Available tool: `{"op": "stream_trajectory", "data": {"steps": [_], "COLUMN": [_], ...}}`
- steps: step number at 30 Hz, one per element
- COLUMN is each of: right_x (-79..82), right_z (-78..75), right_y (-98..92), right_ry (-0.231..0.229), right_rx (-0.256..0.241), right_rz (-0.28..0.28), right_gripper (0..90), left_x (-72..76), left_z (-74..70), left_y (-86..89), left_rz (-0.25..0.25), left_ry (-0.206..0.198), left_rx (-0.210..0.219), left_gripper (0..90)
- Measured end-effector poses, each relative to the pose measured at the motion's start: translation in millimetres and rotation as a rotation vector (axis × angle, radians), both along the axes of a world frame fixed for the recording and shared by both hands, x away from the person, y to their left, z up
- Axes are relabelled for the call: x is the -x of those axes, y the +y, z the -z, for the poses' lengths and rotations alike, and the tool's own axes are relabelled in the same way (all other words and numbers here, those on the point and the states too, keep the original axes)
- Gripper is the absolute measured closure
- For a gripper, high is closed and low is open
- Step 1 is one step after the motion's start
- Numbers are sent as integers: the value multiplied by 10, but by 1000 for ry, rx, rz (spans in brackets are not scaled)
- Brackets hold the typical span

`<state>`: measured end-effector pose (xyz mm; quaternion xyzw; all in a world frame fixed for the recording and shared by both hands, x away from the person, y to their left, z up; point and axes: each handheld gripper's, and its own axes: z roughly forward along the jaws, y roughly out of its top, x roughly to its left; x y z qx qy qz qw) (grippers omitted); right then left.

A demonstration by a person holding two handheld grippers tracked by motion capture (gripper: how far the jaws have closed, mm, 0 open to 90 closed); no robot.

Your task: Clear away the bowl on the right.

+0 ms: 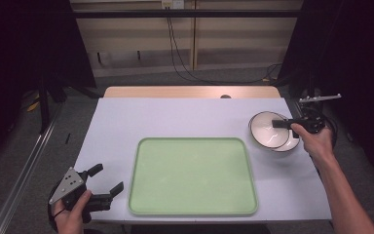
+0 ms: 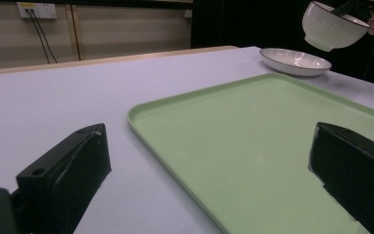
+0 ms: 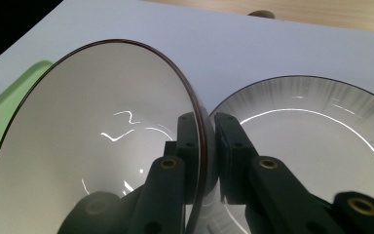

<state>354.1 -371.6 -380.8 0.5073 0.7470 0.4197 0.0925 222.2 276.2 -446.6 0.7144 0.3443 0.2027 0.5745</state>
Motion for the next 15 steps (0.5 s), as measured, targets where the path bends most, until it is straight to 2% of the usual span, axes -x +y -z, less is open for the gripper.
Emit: {"op": "stream_trajectory", "data": {"steps": [4,8,15], "right_x": [-4,-12,-29], "right_z": [-18,-18,26], "right_y": [93,178,289], "right_ry": [-1,-5,14], "right_rx": [6,20,35], "right_rz": [-23,-37,-64], "right_gripper": [817,816,816], "left_x": [4,10,16], "left_z": [-6,-7,-14], "left_y": [9,6,10], "left_rz": [0,3,3], "left_ry": [-5,-6,-10], "left_rx": [9,-1,4], "left_gripper": [15,15,15]}}
